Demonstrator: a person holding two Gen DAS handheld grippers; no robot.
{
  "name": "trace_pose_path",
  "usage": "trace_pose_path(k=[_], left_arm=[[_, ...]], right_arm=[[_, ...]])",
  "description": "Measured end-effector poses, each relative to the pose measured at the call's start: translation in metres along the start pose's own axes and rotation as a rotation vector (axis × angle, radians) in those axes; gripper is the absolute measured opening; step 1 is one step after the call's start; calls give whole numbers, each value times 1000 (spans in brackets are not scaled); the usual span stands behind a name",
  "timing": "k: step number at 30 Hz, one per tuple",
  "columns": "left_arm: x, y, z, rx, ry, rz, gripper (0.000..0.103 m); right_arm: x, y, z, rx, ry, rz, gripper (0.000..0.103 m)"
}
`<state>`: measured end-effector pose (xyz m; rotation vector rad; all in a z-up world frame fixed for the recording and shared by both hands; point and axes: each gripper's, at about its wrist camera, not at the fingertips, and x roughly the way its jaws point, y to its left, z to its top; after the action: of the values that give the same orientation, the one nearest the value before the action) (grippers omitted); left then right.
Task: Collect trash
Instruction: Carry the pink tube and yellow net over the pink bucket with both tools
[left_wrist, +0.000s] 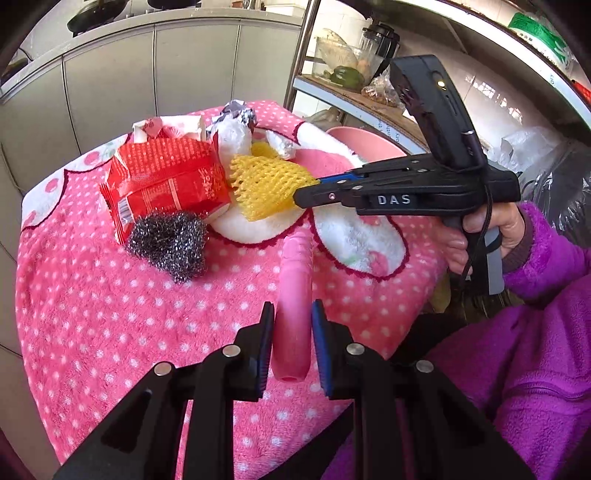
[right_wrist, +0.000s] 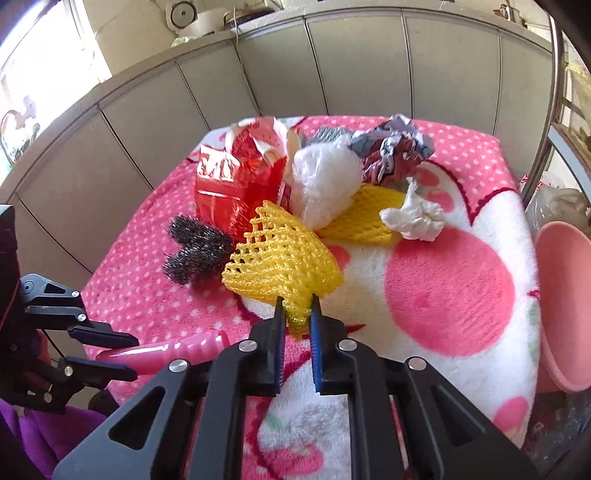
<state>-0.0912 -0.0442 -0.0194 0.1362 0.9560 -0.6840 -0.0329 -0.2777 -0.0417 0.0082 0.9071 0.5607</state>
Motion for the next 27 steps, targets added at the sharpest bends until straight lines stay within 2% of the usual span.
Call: trace_pose_path(k=[6, 12, 16, 22, 27], left_arm=[[-15, -5, 8, 4, -51, -7, 20], [-22, -12, 20, 17, -82, -5, 20], [-22, -16, 31, 7, -114, -4, 20], [-5, -42, 76, 27, -171, -56, 20], [28, -88, 126, 76, -175, -112, 20]], right_arm=[[-36, -13, -4, 48, -66, -18, 12], [-44, -13, -9, 40, -52, -41, 12], [-65, -24, -7, 77, -123, -70, 12], [-100, -73, -13, 194, -205, -217, 12], [-119, -123, -31, 303, -225, -371, 12]])
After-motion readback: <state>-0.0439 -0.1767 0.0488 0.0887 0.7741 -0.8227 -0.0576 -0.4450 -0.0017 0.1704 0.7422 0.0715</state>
